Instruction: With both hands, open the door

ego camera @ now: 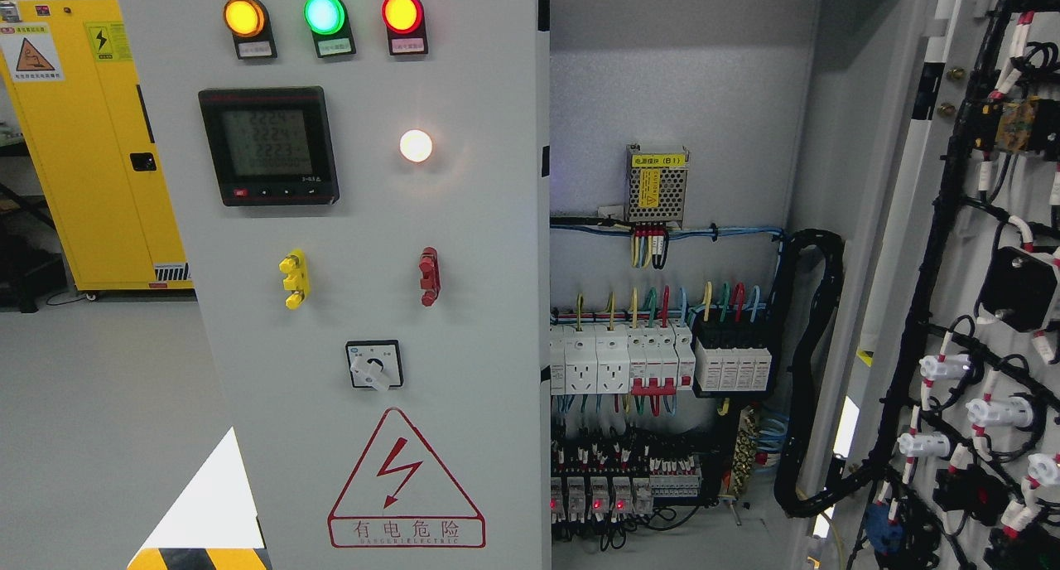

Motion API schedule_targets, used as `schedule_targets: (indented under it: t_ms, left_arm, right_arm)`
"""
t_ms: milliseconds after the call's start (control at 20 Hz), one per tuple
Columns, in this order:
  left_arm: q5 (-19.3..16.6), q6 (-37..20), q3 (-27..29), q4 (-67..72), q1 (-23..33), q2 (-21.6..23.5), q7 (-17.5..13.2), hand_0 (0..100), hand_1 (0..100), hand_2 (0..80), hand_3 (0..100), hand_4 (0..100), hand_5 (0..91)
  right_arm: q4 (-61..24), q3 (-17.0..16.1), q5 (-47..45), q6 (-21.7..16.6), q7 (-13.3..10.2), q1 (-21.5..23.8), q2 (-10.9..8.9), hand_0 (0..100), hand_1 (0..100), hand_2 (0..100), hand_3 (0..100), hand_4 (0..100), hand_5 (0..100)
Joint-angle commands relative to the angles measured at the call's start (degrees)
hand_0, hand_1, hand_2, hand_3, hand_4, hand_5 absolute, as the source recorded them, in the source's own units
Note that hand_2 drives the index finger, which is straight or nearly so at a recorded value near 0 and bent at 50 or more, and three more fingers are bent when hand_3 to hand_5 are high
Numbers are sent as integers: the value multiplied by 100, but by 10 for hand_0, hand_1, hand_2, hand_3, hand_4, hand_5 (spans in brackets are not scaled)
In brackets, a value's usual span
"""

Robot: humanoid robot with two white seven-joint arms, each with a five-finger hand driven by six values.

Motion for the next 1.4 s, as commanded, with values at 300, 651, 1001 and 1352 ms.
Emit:
schedule_targets:
  t_ms: [300, 651, 1001, 1352]
  left_arm:
    - [27, -80, 166, 85, 66, -354, -4, 0, 0, 0, 122, 0, 0]
    - [27, -80, 166, 67, 66, -433, -4, 0, 0, 0, 121, 0, 0]
    - [27, -80, 166, 32, 66, -442, -4, 0, 0, 0, 122, 0, 0]
    - [27, -80, 158, 32, 66, -442, -4, 0, 0, 0, 122, 0, 0]
  right_arm:
    - [-4271, 1473, -15, -793, -10, -48, -185, 220, 49, 0, 0, 0, 0]
    - [-4271, 1693, -7, -899, -10, -927, -26, 220, 48, 0, 0, 0, 0]
    - [-4262, 1649, -24, -1330, -37, -2069, 281, 220, 49, 0, 0, 0, 0]
    - [-3964, 1640, -33, -269, -45, -3176, 554, 220, 47, 0, 0, 0, 0]
